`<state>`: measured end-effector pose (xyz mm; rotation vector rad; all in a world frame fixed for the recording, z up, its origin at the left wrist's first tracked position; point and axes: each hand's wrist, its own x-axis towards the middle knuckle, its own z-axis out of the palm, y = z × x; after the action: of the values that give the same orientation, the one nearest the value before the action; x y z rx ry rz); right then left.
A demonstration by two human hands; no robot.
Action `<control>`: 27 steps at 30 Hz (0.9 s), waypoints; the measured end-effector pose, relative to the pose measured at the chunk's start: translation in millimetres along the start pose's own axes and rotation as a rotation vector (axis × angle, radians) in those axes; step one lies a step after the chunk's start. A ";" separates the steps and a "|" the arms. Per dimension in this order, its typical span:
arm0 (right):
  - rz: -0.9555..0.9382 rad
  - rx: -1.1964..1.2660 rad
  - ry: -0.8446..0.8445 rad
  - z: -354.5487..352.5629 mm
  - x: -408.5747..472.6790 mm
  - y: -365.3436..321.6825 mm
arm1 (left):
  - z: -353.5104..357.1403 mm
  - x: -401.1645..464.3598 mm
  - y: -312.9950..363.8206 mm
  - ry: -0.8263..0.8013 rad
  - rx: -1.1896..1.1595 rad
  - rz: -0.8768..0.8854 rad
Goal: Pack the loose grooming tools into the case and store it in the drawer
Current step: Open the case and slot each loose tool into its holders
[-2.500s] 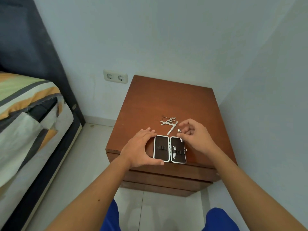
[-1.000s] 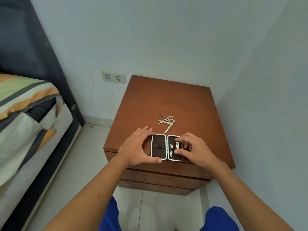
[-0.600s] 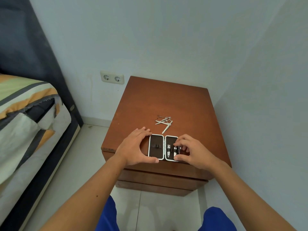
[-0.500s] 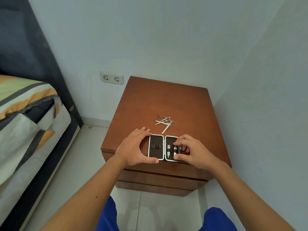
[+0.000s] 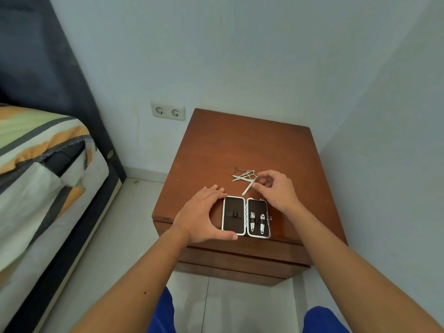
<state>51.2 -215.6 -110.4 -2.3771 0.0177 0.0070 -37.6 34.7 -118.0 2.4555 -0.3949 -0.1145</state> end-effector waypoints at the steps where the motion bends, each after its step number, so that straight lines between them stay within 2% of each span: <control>1: 0.014 0.002 0.006 2.3 3.9 -0.2 | -0.4 0.5 -0.5 0.002 -0.001 0.007; 7: 0.022 -0.081 -0.008 13.1 7.3 -3.2 | -0.3 2.5 -2.4 0.007 0.015 0.000; 17: 0.037 0.125 0.037 8.3 -12.2 -3.6 | -2.2 0.1 0.9 0.010 0.020 -0.003; 27: -0.110 0.325 0.024 4.4 -18.7 -14.9 | -2.6 -1.2 2.2 0.005 0.017 0.015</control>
<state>32.7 -201.6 -103.1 -2.0498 -0.0936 -0.0723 -38.8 35.0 -114.7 2.4691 -0.4131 -0.0986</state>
